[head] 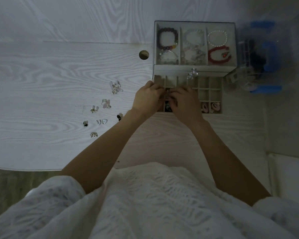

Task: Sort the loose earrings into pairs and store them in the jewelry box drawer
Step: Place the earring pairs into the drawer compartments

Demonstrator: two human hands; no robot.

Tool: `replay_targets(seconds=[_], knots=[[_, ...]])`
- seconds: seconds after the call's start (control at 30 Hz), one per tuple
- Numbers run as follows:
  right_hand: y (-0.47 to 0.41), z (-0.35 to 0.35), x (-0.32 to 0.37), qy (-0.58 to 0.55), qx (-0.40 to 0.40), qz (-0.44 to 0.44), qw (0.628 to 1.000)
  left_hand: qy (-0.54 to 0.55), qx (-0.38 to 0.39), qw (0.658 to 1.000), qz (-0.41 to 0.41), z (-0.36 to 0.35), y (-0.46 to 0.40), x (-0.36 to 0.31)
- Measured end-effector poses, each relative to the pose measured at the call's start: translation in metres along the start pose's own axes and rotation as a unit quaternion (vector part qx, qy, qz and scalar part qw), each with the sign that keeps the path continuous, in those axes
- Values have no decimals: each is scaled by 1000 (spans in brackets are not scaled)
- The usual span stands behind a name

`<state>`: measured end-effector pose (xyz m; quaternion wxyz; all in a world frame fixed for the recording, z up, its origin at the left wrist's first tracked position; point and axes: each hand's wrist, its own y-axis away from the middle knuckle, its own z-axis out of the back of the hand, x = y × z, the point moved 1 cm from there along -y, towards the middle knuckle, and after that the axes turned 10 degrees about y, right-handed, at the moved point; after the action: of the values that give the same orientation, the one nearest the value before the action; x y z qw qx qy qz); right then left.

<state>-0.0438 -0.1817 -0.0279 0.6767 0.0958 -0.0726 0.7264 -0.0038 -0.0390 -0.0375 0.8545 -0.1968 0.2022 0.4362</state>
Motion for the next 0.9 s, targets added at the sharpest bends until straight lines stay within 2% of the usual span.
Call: replay_targets(seconds=[0.17,0.3,0.47,0.6,0.7,0.77,0.9], knots=[[-2,4,-8,36,4,6,999,-2,-7,1000,-16,-1,4,3],[1,5,0,59,-51,4,997,-14,-10,999,-28,-2,5,-1],[0,0,2,68,-6,9,998,-47,17,998,-37,-2,6,-2],[4,2,-6,91,-5,13,996,-41,23,998,-30,-2,8,-2],[8,0,-4,100,11,12,995,-2,25,999,-24,0,10,-5],[9,2,1,94,-4,-1,996,46,4,999,-10,9,13,-8],[9,11,29,19,-83,35,996,165,-62,979,102,44,42,-2]])
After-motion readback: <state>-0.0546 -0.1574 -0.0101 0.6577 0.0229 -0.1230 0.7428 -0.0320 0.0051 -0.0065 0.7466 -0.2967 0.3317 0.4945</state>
